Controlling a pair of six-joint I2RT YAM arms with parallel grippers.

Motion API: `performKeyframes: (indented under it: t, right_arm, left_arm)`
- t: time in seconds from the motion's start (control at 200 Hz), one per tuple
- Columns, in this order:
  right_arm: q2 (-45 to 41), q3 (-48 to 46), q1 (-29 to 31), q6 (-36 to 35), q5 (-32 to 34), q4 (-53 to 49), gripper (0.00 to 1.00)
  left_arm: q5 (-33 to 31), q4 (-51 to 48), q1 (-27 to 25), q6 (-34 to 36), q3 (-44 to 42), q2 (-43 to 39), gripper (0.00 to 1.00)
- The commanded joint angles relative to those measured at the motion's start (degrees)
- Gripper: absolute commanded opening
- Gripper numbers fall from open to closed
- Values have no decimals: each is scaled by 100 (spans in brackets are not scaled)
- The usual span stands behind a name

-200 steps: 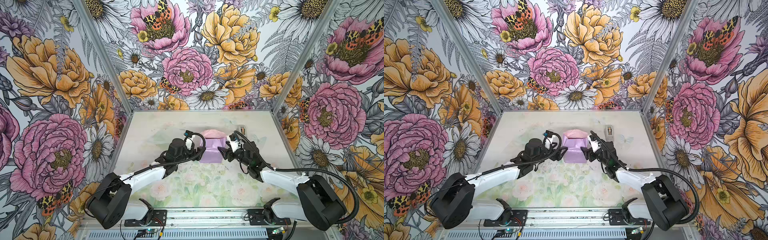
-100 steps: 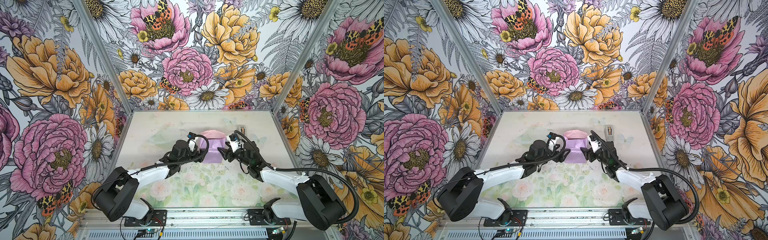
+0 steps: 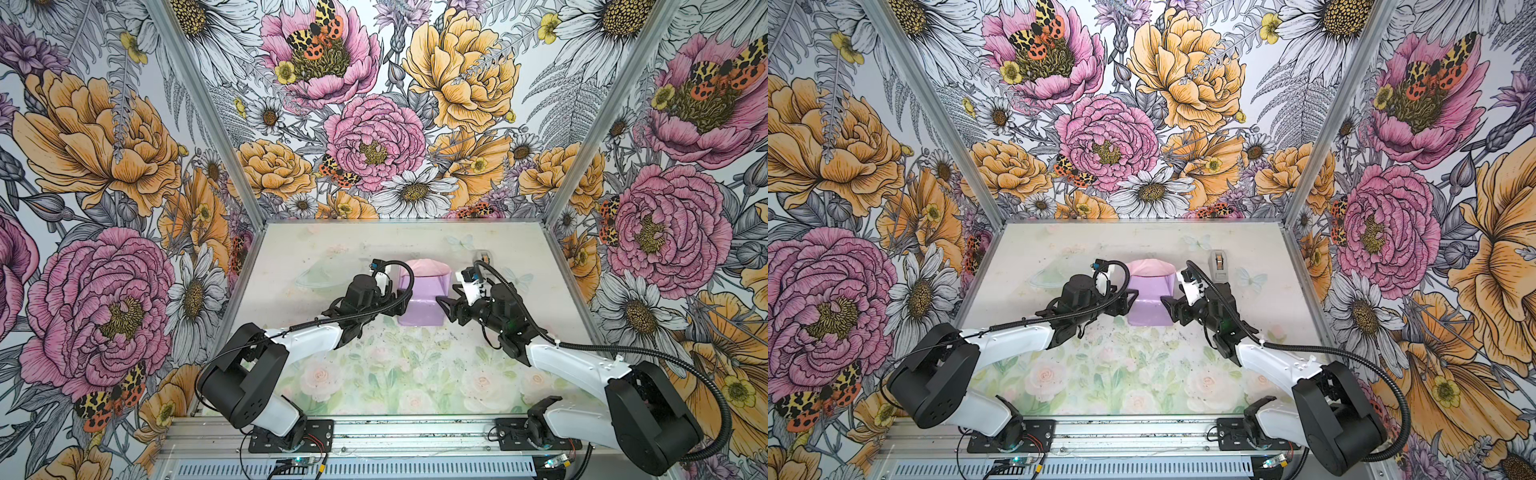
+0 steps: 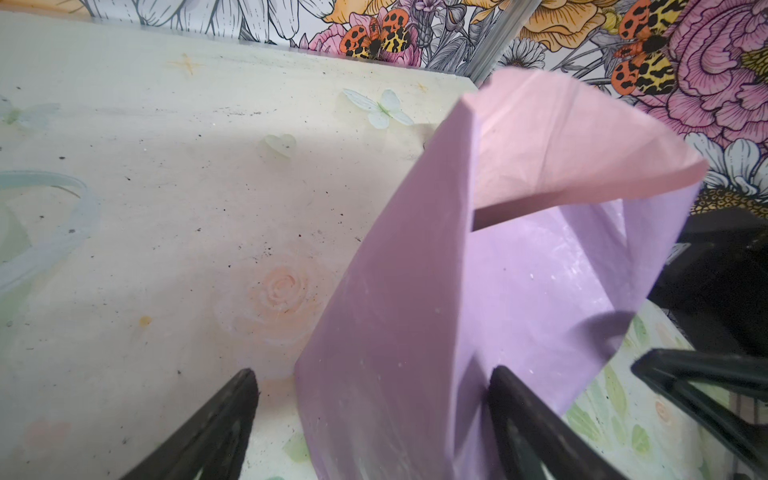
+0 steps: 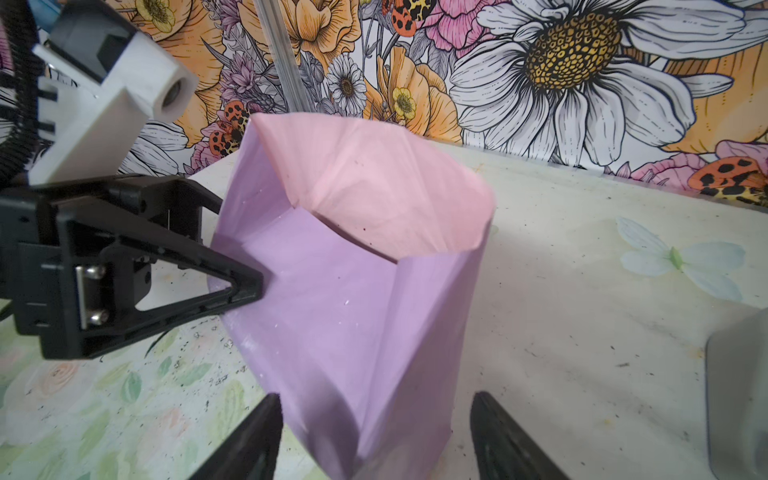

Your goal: Wrap the gift box in paper

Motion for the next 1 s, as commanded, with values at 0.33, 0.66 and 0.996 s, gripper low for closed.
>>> performKeyframes:
  t: [0.33, 0.66, 0.996]
  right_arm:
    - [687, 631, -12, 613, 1258, -811, 67]
    - [132, 639, 27, 721, 294, -676, 72]
    - [1065, 1346, 47, 534, -64, -486, 76]
  left_arm:
    - [-691, -1122, -5, -31, 94, -62, 87]
    - [-751, -1278, -109, 200, 195, 49, 87]
    - [-740, -1232, -190, 269, 228, 65, 87]
